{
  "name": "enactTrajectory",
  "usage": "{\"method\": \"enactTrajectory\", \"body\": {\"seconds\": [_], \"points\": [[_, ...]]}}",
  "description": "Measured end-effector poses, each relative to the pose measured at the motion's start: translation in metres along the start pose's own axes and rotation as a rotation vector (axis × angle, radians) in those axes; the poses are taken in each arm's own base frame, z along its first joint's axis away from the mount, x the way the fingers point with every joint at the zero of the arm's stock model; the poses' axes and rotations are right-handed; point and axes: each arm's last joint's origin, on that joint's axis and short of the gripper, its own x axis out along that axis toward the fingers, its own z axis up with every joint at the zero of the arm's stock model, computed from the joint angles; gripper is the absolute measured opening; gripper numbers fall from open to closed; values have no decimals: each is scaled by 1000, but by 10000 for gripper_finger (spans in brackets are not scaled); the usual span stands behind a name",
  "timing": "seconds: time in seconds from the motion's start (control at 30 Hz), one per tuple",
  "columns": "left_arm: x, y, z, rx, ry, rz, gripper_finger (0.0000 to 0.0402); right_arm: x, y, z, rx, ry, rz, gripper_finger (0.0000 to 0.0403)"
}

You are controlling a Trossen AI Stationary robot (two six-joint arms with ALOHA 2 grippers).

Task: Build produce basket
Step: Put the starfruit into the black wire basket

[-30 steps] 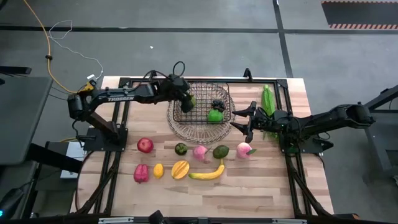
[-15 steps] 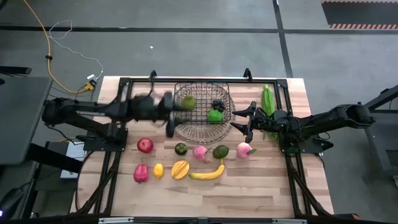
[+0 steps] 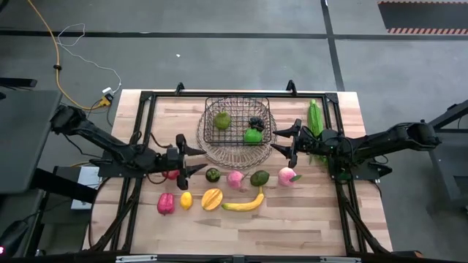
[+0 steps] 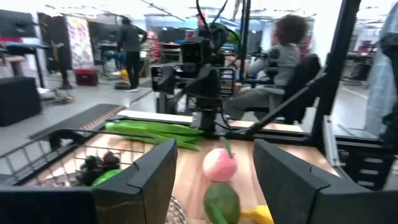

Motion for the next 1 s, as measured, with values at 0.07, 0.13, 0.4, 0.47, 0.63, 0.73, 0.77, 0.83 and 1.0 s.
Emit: {"method": "enactTrajectory", "body": {"seconds": [0.07,0.13,0.4,0.47,0.63,0.73,0.77,0.83,1.0], "points": [[-1,-1,0,21,0,1,200,0,0,0,1,0,0,236],[-1,0,1,24,-5,0,200,0,0,0,2,0,0,236],[-1,-1,1,-26,-4,-1,200,0,0,0,0,0,0,236],[1,-2,3,-60,0,-7,200,0,0,0,0,0,0,236],[15,-17,9,-39,133,-37,200,0,0,0,0,-1,0,236],[26,-34,16,-20,257,-30,200,0,0,0,1,-1,0,236],[28,-41,16,-16,311,-22,200,0,0,0,2,-1,0,236],[32,-54,15,-29,414,4,200,0,0,0,2,-1,0,236],[33,-85,7,-155,627,92,200,0,0,0,0,0,0,236]]}}
